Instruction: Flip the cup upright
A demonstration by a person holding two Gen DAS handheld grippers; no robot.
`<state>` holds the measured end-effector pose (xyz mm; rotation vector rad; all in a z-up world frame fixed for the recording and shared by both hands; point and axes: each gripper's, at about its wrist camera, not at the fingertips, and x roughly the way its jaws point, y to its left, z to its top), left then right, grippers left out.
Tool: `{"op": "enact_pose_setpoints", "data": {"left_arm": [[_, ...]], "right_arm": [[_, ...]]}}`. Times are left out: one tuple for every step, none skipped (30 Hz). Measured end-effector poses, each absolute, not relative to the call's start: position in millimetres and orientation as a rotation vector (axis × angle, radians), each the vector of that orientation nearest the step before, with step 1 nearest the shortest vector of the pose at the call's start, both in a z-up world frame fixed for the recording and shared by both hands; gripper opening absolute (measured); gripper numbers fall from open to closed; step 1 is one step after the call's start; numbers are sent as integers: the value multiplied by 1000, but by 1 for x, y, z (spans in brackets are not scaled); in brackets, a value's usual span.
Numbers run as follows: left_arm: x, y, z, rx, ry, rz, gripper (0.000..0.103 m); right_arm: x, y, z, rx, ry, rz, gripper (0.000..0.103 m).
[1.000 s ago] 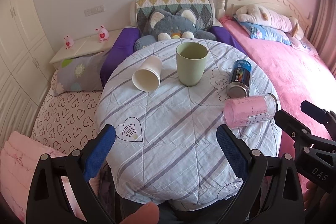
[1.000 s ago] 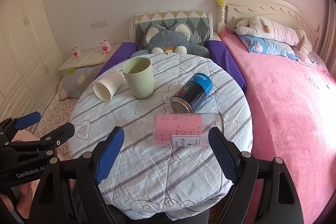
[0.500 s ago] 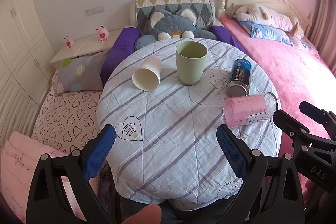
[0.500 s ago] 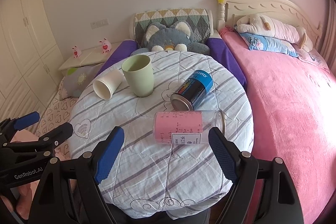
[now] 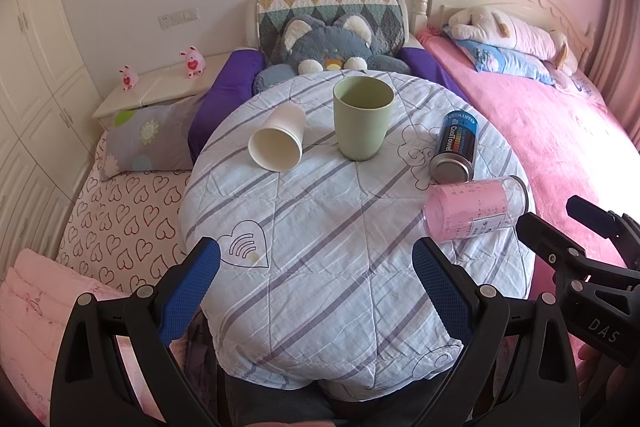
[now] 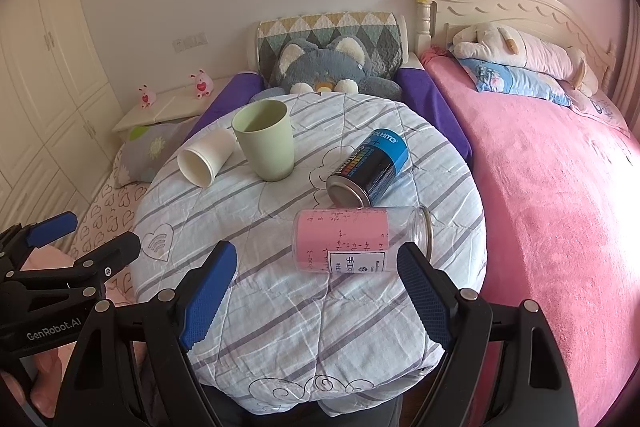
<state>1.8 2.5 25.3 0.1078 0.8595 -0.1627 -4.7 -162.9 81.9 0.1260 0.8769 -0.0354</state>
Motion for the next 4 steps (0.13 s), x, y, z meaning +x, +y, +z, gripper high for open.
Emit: {"op": "enact_pose_setpoints", "data": {"left_arm": [[1, 3, 24, 105, 860, -161, 99], [1, 3, 24, 104, 861, -157, 99], [0, 4, 23, 104, 862, -157, 101], [1, 4, 22, 102, 864, -158, 102]], "right_arm": [[-4, -163, 82, 126, 878, -36, 84], [-4, -163, 82, 126, 877, -35, 84], [-4, -163, 82, 127, 877, -36, 84], [-4, -163, 82, 127, 878, -36, 84]]}}
